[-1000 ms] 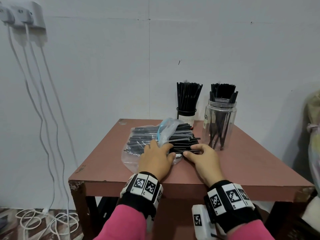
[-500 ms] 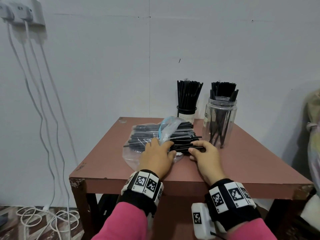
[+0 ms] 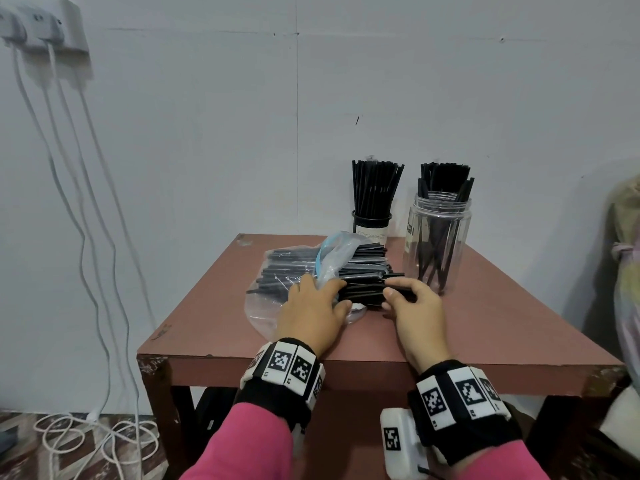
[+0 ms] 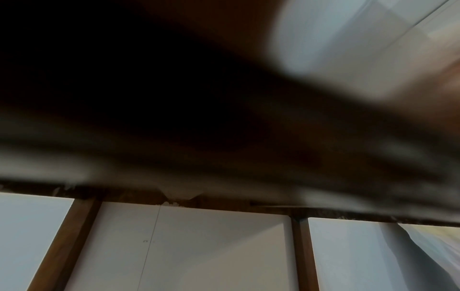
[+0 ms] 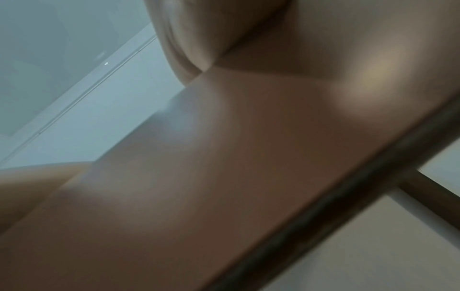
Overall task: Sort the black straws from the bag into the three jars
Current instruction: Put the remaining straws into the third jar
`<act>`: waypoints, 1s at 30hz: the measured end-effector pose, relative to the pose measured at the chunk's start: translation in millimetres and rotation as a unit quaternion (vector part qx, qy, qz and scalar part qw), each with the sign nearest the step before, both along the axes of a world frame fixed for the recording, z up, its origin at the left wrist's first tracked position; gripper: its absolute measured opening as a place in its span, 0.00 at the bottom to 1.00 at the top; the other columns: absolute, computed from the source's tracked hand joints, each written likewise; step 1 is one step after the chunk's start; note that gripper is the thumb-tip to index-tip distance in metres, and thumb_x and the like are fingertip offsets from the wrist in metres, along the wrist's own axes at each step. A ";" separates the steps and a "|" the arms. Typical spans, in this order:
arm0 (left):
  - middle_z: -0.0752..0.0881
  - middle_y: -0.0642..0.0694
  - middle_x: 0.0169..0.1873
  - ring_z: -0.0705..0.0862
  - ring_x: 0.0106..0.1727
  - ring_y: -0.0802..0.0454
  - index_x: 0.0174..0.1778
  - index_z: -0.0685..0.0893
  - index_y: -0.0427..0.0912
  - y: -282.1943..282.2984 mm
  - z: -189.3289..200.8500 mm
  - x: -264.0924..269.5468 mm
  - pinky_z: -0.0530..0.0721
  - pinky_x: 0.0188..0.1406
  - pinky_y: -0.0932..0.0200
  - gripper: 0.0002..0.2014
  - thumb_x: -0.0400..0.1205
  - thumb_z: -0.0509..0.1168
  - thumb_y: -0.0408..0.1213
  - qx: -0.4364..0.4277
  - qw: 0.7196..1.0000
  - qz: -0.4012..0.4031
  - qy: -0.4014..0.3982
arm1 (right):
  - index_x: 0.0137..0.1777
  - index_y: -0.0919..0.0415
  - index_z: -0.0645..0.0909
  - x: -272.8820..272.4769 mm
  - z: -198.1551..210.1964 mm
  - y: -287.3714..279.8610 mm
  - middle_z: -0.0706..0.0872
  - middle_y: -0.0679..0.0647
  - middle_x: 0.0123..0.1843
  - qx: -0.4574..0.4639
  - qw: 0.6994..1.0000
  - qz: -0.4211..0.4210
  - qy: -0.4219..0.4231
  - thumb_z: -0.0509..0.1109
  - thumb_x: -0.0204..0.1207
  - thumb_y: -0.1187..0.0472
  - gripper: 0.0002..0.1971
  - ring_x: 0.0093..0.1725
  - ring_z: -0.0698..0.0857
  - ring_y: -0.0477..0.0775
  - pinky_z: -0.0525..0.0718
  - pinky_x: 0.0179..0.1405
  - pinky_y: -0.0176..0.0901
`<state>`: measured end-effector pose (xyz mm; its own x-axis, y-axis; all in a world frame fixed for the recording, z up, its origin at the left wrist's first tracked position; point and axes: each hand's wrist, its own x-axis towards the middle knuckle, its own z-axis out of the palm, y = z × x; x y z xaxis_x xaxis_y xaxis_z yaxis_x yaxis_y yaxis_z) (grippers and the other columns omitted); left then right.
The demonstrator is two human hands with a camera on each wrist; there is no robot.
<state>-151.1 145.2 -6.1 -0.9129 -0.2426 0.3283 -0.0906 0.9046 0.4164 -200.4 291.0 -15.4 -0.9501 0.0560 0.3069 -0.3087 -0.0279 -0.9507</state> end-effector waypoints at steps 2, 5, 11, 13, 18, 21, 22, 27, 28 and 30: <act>0.70 0.43 0.65 0.69 0.68 0.42 0.74 0.71 0.61 0.0 -0.1 0.4 0.75 0.64 0.46 0.21 0.84 0.58 0.55 -0.001 1.000 0.003 -0.002 | 0.45 0.48 0.83 -0.4 0.5 2.8 0.87 0.48 0.42 -0.022 1.000 -0.016 -0.002 0.69 0.79 0.68 0.11 0.37 0.86 0.48 0.87 0.49 0.54; 0.70 0.43 0.64 0.69 0.67 0.42 0.72 0.72 0.61 -0.1 0.1 0.3 0.75 0.64 0.47 0.19 0.84 0.58 0.55 -0.002 1.000 0.004 -0.001 | 0.47 0.48 0.81 -0.2 2.8 2.9 0.86 0.50 0.47 -0.064 0.998 0.001 -0.003 0.68 0.81 0.65 0.09 0.36 0.85 0.48 0.86 0.48 0.54; 0.71 0.44 0.61 0.70 0.66 0.42 0.70 0.73 0.63 -2.0 -0.5 -1.1 0.76 0.65 0.44 0.18 0.83 0.61 0.53 0.011 1.000 -0.020 0.007 | 0.53 0.47 0.74 0.3 4.6 1.7 0.83 0.60 0.59 -0.106 0.994 0.033 -0.006 0.61 0.85 0.65 0.09 0.31 0.87 0.43 0.85 0.55 0.57; 0.71 0.44 0.61 0.70 0.66 0.42 0.71 0.73 0.62 -1.3 -0.5 -1.2 0.76 0.65 0.44 0.20 0.83 0.61 0.54 0.005 1.000 -0.014 0.010 | 0.58 0.48 0.71 1.3 6.5 1.4 0.80 0.60 0.61 -0.126 0.991 0.040 -0.004 0.62 0.85 0.65 0.10 0.30 0.88 0.44 0.85 0.56 0.59; 0.71 0.43 0.61 0.71 0.64 0.41 0.71 0.72 0.58 2.0 -0.5 -1.0 0.78 0.60 0.45 0.20 0.84 0.59 0.55 -0.026 1.000 0.011 0.012 | 0.69 0.53 0.65 4.7 9.9 2.6 0.85 0.58 0.51 -0.184 0.980 0.081 -0.008 0.67 0.81 0.68 0.22 0.34 0.88 0.46 0.86 0.50 0.55; 0.70 0.42 0.61 0.71 0.63 0.40 0.68 0.73 0.55 3.3 0.3 -1.0 0.79 0.58 0.45 0.17 0.85 0.58 0.53 -0.038 0.999 0.020 0.014 | 0.68 0.56 0.70 5.8 9.0 4.7 0.90 0.56 0.51 -0.171 0.977 0.123 -0.029 0.72 0.72 0.78 0.28 0.49 0.89 0.55 0.86 0.53 0.58; 0.70 0.42 0.60 0.72 0.62 0.39 0.67 0.74 0.54 3.7 0.6 -0.9 0.80 0.57 0.44 0.16 0.85 0.57 0.52 -0.042 0.999 0.020 0.015 | 0.65 0.59 0.74 6.7 9.5 4.4 0.90 0.56 0.50 -0.155 0.977 0.139 -0.035 0.72 0.70 0.80 0.26 0.50 0.89 0.56 0.87 0.52 0.55; 0.70 0.42 0.60 0.72 0.61 0.40 0.65 0.74 0.52 3.7 1.1 -0.6 0.80 0.55 0.45 0.15 0.85 0.56 0.52 -0.050 0.998 0.015 0.017 | 0.51 0.63 0.84 6.9 12.9 -1.1 0.91 0.54 0.38 -0.108 0.972 0.196 -0.066 0.70 0.75 0.75 0.09 0.36 0.89 0.46 0.87 0.37 0.32; 0.70 0.42 0.60 0.72 0.61 0.40 0.65 0.74 0.52 3.5 1.1 -0.5 0.80 0.55 0.44 0.15 0.85 0.56 0.53 -0.050 0.999 0.013 0.016 | 0.51 0.63 0.84 5.3 13.1 -1.8 0.90 0.56 0.40 -0.123 0.971 0.193 -0.072 0.70 0.76 0.74 0.08 0.37 0.88 0.47 0.87 0.37 0.31; 0.70 0.42 0.60 0.72 0.61 0.40 0.66 0.75 0.53 3.5 0.9 0.0 0.80 0.56 0.45 0.15 0.85 0.57 0.53 -0.048 0.999 0.010 0.016 | 0.52 0.65 0.84 2.0 11.6 -2.3 0.89 0.58 0.45 -0.148 0.970 0.178 -0.074 0.68 0.78 0.73 0.06 0.40 0.88 0.49 0.88 0.38 0.31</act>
<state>-151.2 148.7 -5.2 -0.8969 -0.2273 0.3794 -0.0982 0.9388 0.3302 -198.4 288.8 -3.8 -0.9580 -0.2186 0.1855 -0.0895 -0.3867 -0.9179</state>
